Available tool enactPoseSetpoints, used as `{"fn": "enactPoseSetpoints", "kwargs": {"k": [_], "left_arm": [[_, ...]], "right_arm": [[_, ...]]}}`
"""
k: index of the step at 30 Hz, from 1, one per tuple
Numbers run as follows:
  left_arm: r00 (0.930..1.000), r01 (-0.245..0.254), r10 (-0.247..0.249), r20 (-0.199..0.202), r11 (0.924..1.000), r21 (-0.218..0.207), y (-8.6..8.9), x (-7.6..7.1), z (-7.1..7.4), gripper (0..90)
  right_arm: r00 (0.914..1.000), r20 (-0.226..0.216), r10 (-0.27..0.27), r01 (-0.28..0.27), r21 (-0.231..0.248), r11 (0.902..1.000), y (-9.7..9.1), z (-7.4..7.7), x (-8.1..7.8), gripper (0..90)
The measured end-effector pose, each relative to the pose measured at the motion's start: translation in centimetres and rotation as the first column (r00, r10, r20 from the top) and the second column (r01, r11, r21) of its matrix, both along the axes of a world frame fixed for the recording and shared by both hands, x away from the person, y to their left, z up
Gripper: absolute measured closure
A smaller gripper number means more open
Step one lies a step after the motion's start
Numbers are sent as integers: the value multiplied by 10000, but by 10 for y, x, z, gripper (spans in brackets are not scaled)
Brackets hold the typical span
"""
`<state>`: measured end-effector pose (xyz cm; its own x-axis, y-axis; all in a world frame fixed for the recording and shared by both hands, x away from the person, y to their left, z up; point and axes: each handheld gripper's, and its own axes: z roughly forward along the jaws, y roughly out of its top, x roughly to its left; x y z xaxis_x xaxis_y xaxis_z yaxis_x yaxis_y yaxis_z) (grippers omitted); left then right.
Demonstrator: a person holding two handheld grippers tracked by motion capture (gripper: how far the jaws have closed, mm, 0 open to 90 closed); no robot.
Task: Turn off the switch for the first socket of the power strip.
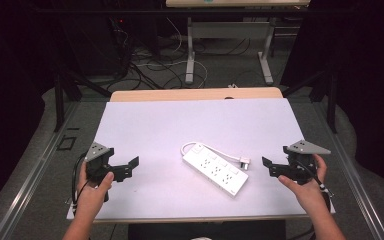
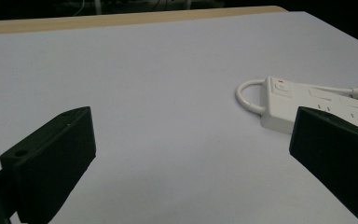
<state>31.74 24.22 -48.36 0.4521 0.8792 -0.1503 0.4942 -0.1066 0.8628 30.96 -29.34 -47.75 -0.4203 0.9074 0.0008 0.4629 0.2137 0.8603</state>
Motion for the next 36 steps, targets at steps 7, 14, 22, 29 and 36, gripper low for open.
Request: {"fn": "enactPoseSetpoints", "kwargs": {"k": [7, 14, 22, 29, 36], "left_arm": [[9985, -540, 540, -82, 9985, -28, -1, -2, 5, 1], [9985, -540, 540, 23, 9985, -100, 1, -3, 6, 1], [9990, -412, 413, 186, 9991, -75, -1, -4, 8, 1], [9992, -348, 349, 189, 9994, -50, -1, -5, 8, 1], [9994, -269, 270, 201, 9996, -81, -2, -6, 10, 1]], "right_arm": [[9992, -95, 398, -399, -142, 9991, 9, 4, 3, 150], [9954, -166, 949, -958, -636, 9934, 18, 13, 7, 161], [9905, -407, 1310, -1341, -865, 9872, 28, 19, 13, 181], [9824, -662, 1746, -1806, -983, 9786, 40, 23, 17, 198], [9714, -1031, 2141, -2233, -877, 9708, 50, 26, 22, 240]]}}
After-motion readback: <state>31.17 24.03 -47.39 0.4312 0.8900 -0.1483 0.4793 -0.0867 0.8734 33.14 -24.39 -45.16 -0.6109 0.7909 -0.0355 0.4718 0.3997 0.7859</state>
